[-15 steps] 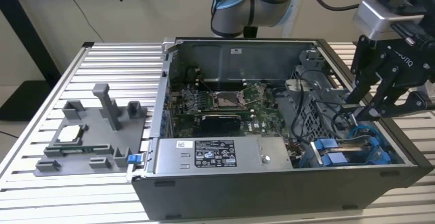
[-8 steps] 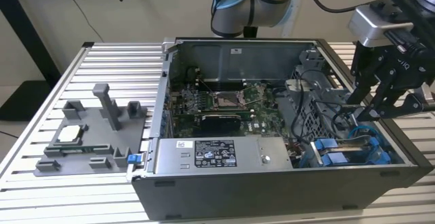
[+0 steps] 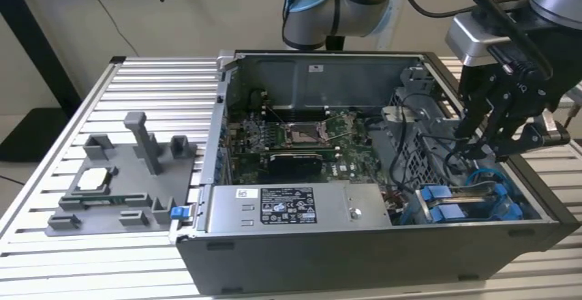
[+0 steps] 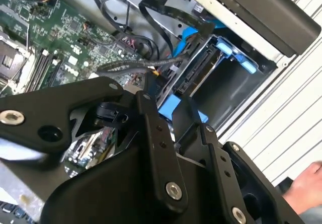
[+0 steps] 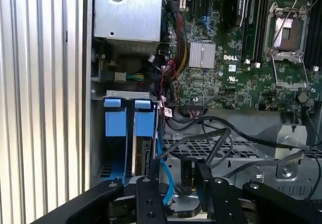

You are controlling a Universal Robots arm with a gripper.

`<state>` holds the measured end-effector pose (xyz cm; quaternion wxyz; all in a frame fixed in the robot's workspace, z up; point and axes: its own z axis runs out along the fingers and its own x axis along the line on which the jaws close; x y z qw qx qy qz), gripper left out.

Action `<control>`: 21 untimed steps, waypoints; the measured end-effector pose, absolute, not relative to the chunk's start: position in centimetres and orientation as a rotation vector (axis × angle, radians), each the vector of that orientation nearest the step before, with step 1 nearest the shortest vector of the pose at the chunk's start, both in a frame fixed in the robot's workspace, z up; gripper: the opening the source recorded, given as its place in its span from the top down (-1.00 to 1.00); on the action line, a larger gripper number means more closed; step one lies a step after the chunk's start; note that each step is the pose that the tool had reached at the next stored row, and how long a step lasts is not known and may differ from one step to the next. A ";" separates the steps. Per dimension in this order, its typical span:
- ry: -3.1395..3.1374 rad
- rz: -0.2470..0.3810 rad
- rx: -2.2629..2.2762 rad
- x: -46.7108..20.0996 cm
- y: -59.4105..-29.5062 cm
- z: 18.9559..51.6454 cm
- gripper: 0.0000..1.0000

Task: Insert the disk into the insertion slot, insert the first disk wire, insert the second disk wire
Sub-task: 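Insert the first disk wire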

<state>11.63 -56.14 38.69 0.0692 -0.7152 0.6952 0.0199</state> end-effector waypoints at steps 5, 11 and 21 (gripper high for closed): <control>2.084 0.054 -2.145 11.4 -55.9 38.4 -1.00; 2.073 0.067 -2.134 11.2 -55.8 38.3 -1.00; 2.073 0.067 -2.134 11.2 -55.8 38.2 1.00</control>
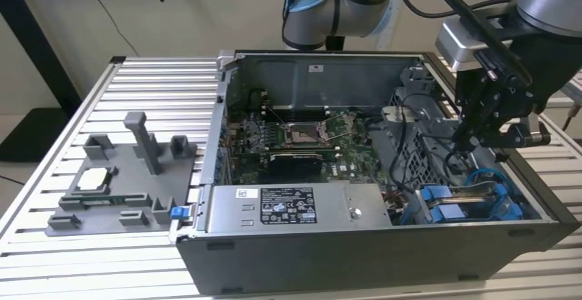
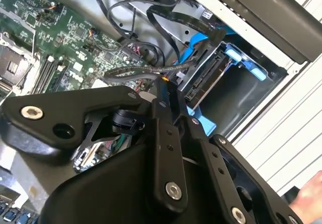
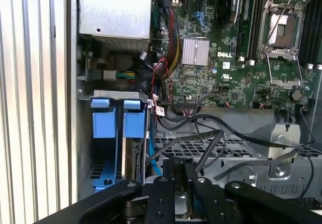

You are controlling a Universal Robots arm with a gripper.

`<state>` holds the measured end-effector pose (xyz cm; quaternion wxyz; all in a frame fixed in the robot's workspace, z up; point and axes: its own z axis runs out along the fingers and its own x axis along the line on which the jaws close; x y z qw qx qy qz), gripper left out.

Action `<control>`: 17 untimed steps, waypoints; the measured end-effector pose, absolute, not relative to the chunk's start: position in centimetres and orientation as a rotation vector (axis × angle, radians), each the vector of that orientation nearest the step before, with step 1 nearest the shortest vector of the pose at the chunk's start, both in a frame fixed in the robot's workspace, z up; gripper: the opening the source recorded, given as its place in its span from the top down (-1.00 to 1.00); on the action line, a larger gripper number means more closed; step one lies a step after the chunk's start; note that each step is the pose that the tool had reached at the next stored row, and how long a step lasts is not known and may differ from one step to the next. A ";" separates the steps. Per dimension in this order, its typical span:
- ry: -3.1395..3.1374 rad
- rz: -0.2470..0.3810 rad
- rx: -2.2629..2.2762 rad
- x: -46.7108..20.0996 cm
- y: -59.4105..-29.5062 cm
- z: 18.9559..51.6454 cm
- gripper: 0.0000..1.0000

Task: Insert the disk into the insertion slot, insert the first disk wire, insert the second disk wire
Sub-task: 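Insert the first disk wire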

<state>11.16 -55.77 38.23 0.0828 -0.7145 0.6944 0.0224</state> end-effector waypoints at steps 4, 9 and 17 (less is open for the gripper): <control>2.073 0.067 -2.134 11.2 -55.8 38.2 1.00; 2.074 0.066 -2.134 11.2 -55.8 38.2 1.00; 2.105 0.021 -2.170 11.6 -55.8 38.2 1.00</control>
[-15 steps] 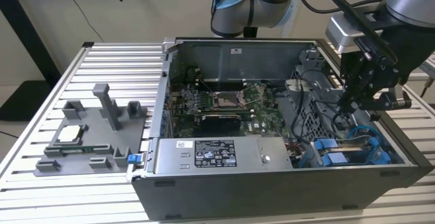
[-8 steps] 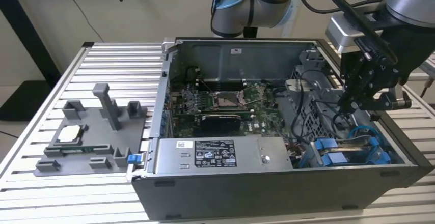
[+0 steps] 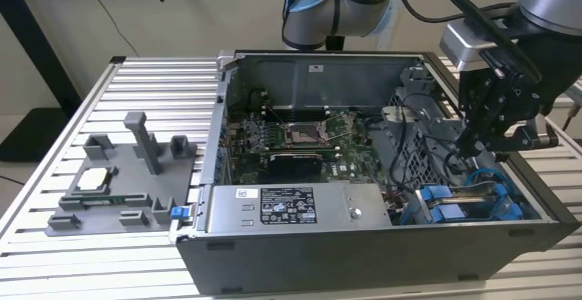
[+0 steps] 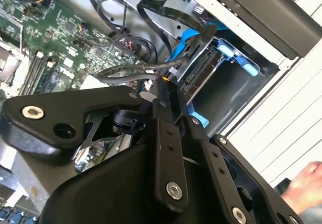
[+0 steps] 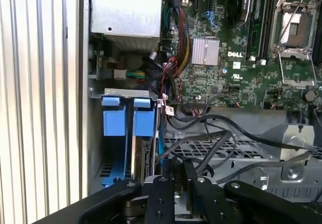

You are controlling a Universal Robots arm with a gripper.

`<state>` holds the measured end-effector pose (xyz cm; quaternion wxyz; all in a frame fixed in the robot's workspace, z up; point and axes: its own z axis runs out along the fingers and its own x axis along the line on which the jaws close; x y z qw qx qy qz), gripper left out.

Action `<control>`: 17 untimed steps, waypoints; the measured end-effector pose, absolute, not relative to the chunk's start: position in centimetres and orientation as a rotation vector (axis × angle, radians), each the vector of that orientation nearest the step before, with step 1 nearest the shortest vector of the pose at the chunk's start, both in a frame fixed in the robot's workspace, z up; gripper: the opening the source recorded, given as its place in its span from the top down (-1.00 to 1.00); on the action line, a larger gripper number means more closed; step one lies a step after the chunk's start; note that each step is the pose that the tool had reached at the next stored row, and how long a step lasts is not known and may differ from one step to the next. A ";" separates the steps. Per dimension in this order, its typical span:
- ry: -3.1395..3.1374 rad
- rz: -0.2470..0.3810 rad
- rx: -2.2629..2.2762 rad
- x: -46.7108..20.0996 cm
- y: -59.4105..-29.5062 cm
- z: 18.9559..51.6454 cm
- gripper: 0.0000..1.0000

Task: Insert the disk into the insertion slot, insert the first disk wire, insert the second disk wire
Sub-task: 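Insert the first disk wire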

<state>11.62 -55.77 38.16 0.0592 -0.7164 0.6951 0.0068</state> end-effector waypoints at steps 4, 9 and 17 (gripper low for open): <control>2.122 -0.003 -2.188 12.1 -55.8 38.1 1.00; 2.132 -0.024 -2.201 12.5 -55.8 37.9 1.00; 2.153 -0.019 -2.223 13.6 -55.9 37.6 1.00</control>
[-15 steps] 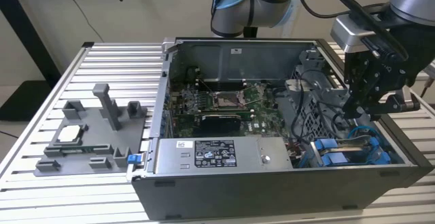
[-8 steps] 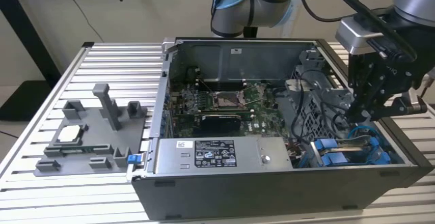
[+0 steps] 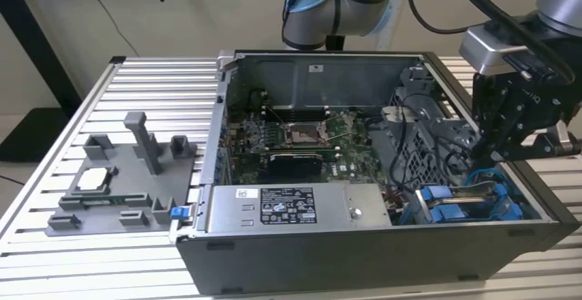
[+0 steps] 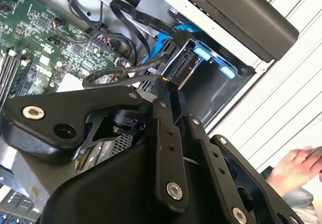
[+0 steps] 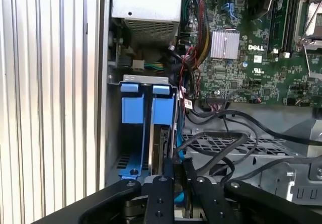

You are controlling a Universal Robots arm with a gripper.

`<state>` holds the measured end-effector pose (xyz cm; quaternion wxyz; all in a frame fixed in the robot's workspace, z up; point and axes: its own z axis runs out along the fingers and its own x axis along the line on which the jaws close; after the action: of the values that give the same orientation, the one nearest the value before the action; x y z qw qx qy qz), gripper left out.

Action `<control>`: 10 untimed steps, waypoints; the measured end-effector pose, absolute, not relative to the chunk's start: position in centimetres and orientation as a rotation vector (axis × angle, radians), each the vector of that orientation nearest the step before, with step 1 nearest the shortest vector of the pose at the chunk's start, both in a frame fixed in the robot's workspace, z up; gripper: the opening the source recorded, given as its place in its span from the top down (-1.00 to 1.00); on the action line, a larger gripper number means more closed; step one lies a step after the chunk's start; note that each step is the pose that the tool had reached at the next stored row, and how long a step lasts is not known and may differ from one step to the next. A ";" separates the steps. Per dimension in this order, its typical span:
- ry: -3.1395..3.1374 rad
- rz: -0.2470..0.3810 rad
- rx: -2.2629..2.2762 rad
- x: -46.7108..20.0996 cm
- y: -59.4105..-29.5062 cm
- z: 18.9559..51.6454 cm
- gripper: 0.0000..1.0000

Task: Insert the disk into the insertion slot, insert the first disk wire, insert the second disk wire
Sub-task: 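Insert the first disk wire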

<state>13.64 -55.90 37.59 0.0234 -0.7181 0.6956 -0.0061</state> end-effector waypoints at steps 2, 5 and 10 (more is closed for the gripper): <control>2.162 -0.004 -2.232 14.0 -55.9 37.6 1.00; 2.174 0.020 -2.244 14.6 -56.0 37.5 1.00; 2.183 0.040 -2.252 15.0 -56.0 37.3 1.00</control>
<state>15.05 -56.01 37.27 0.0024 -0.7179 0.6960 0.0128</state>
